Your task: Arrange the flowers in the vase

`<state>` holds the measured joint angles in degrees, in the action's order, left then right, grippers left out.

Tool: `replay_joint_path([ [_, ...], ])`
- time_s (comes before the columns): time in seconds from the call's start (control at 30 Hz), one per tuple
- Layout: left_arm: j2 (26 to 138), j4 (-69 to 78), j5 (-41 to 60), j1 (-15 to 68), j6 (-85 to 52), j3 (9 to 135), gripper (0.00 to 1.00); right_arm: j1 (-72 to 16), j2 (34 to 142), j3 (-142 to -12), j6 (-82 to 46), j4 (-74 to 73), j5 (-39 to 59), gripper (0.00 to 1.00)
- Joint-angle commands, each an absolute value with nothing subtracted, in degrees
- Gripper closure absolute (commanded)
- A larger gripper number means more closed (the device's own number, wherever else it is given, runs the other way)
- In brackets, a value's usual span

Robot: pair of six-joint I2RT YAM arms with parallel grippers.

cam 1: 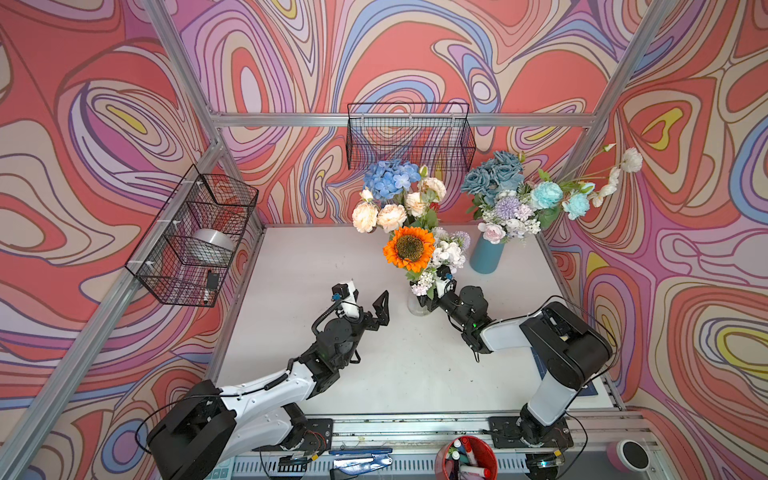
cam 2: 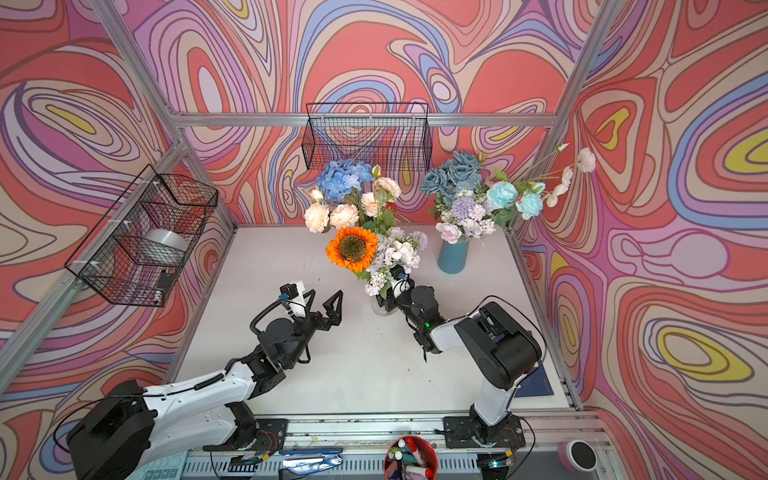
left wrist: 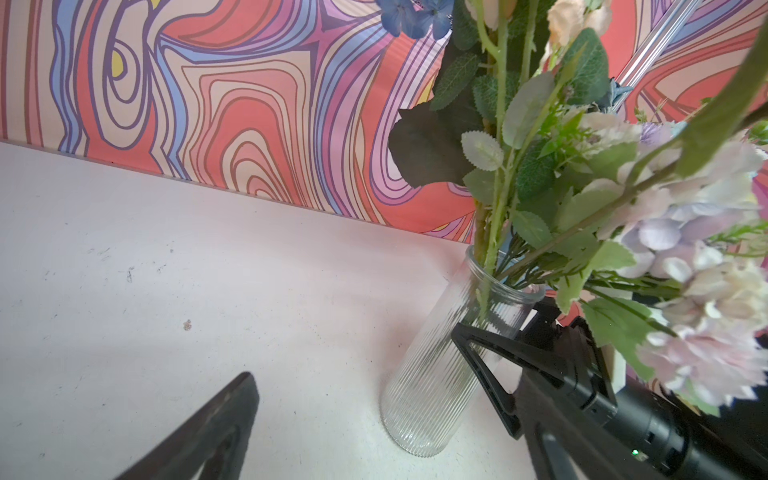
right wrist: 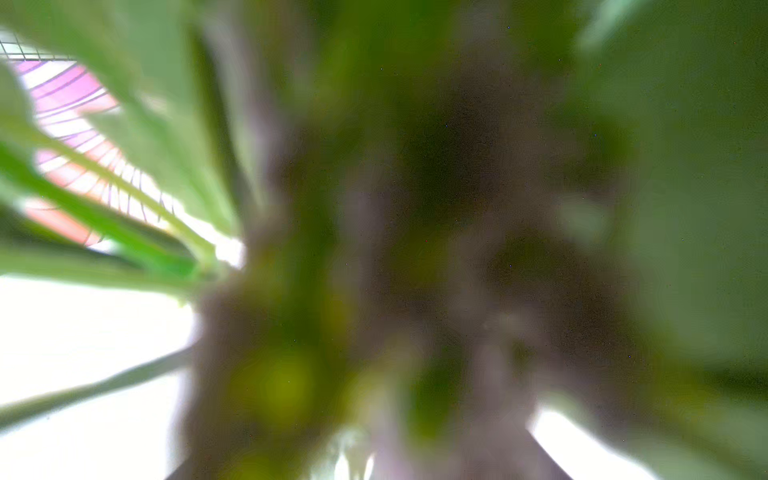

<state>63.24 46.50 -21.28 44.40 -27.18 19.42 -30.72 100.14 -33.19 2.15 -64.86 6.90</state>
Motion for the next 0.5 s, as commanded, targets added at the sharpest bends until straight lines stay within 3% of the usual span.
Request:
replay_joint_path([
  [0.0,63.7,47.0,-22.6,44.1,-27.0,19.6,0.00,-30.4,102.8,-32.0,1.2,-70.6,5.3,0.56],
  [0.23,64.4,47.8,-23.1,44.0,-27.2,19.7,0.00,-30.4,105.0,-34.7,0.4,-81.0,3.7,0.66],
  [0.47,63.7,47.0,-24.3,44.0,-26.8,19.4,0.00,-30.5,110.0,-41.9,0.2,-82.1,6.5,0.66],
])
